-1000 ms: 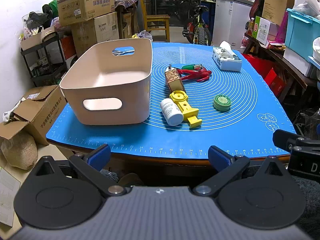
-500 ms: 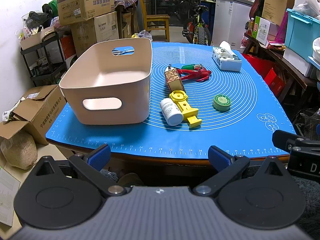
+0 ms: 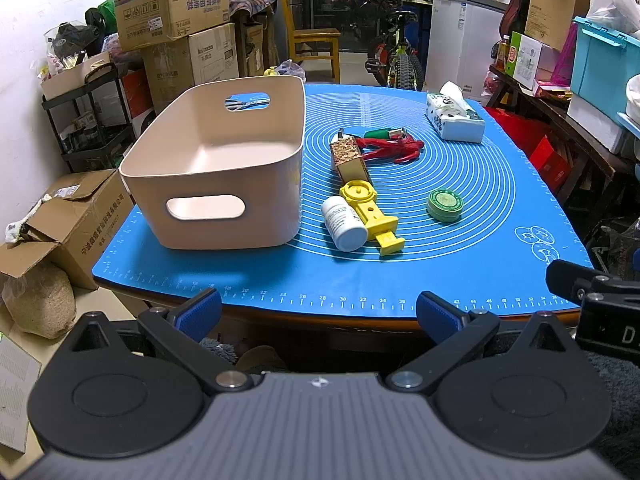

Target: Organize rigid objects

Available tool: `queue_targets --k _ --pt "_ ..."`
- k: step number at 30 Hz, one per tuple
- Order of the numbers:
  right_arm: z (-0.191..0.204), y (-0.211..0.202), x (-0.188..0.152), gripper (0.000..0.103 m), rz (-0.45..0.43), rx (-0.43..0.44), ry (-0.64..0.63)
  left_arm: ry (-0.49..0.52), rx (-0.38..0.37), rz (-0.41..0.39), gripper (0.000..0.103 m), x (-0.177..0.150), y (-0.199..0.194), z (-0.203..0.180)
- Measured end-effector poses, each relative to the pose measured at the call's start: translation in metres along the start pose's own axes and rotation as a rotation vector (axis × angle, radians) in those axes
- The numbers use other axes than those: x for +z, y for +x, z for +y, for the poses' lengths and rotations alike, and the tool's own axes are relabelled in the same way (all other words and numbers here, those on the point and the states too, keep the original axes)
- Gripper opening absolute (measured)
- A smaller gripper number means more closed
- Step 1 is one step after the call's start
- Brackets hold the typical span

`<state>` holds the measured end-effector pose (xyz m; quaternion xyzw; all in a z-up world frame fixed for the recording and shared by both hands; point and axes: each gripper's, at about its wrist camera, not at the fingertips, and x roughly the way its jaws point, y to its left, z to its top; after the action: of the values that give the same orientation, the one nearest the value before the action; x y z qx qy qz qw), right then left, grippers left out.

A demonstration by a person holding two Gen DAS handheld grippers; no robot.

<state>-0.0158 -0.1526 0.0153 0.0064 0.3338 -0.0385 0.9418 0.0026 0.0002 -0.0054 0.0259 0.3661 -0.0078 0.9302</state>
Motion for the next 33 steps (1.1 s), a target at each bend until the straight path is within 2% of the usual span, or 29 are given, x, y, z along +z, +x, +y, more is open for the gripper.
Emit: queue_targets --k 9,13,24,27,33 --pt "0.000 -0.002 -0.003 0.101 -0.015 -0.004 0.013 0.007 0.025 0.006 0.103 0.006 -0.001 0.005" --pt "-0.007 -0.011 0.004 0.101 -0.056 0.003 0.041 -0.004 0.038 0.005 0.103 0.013 -0.003 0.014" --pt "0.008 0.008 0.049 0.101 -0.075 0.058 0.048 -0.085 0.098 -0.053 0.103 0.066 -0.003 0.057" --pt "0.010 0.018 0.062 0.101 -0.083 0.059 0.050 -0.116 0.091 -0.057 0.103 0.081 0.004 0.071" --pt "0.014 0.041 0.086 0.101 -0.106 0.034 0.029 -0.165 0.136 -0.056 0.103 0.108 0.024 0.101"
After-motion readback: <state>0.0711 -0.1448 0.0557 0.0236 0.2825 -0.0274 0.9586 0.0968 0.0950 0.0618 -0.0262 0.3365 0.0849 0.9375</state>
